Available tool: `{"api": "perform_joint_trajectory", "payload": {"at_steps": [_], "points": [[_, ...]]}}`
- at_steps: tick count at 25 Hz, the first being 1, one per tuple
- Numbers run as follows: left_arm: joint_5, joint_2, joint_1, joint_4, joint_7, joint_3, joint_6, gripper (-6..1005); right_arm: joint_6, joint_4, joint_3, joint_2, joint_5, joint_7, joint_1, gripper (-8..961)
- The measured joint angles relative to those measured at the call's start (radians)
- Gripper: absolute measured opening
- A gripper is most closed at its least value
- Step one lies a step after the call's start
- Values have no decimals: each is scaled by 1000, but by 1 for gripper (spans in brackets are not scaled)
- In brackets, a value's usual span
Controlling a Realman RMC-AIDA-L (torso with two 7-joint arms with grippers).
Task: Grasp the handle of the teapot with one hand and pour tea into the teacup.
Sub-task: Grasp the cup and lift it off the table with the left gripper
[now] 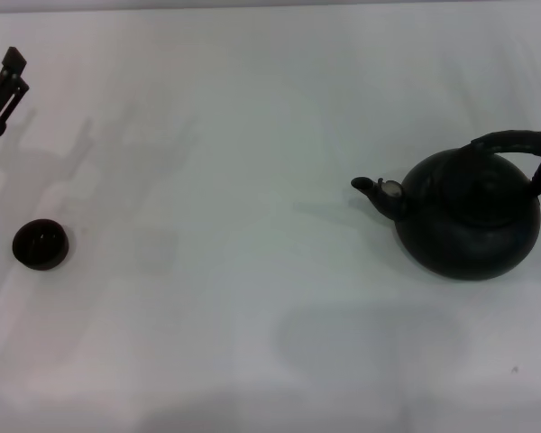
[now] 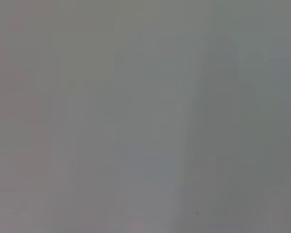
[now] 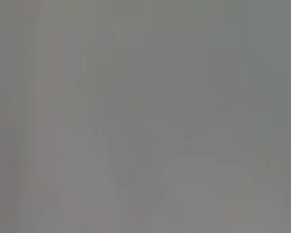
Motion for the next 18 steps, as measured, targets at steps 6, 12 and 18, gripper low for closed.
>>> {"api": "perform_joint_trajectory", "payload": {"at_steps": [6, 12, 18], "points": [[0, 0, 0, 0, 0, 0, 0, 862, 0, 0, 0, 0, 0, 0, 0, 868], [0, -2, 0, 0, 0, 0, 1, 861, 11, 0, 0, 0, 0, 0, 0, 868], [0, -2, 2, 0, 0, 0, -1, 862, 12, 0, 0, 0, 0, 0, 0, 868]]}}
